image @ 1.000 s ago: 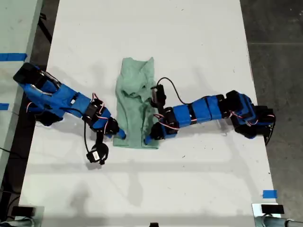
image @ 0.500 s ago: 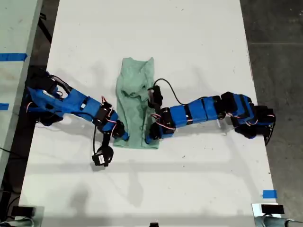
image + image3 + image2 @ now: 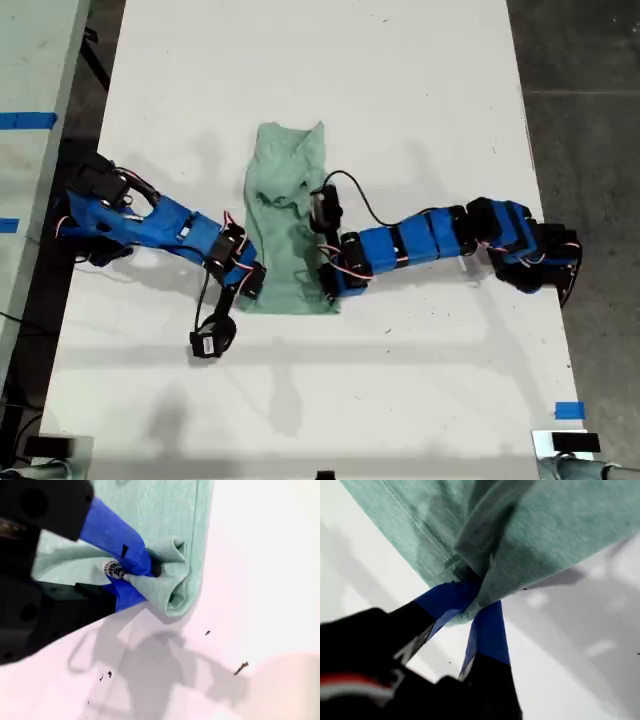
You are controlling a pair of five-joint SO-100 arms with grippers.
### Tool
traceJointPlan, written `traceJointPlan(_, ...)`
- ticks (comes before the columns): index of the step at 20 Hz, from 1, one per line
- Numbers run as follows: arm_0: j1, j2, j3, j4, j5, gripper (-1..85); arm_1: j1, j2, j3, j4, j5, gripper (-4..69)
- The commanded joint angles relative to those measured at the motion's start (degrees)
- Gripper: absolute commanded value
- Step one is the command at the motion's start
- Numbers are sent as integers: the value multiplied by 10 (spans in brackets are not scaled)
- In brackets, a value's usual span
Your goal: Fold tshirt
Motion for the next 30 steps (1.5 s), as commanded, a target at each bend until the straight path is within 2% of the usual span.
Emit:
traceJointPlan(1, 41, -11, -89, 58, -1, 1, -30, 34, -21, 5, -4, -13)
traceJointPlan(4, 88, -51, -251, 120, -4, 1, -80, 79, -26, 7, 10, -13)
traceJointPlan(6, 109, -41, -318, 137, -11, 1, -108, 113, -35, 8, 20, -13)
traceJointPlan(10, 92, 17, -320, 153, -17, 1, -73, 152, -47, 17, -34, -14)
traceJointPlan(13, 36, 83, -308, 200, -10, 1, 5, 171, -47, 6, -111, -14)
traceJointPlan(16, -76, 153, -290, 284, 26, 1, 86, 184, -47, -16, -176, -14)
traceJointPlan(20, -240, 205, -238, 274, 137, 1, 174, 192, -47, -54, -236, -15)
traceJointPlan(23, -320, 197, -221, 260, 193, 1, 221, 192, -47, -80, -263, -15)
traceJointPlan(29, -398, 191, -142, 224, 224, 1, 283, 189, -46, -121, -287, -15)
traceJointPlan(30, -417, 204, -120, 215, 229, 44, 295, 194, -44, -121, -287, 14)
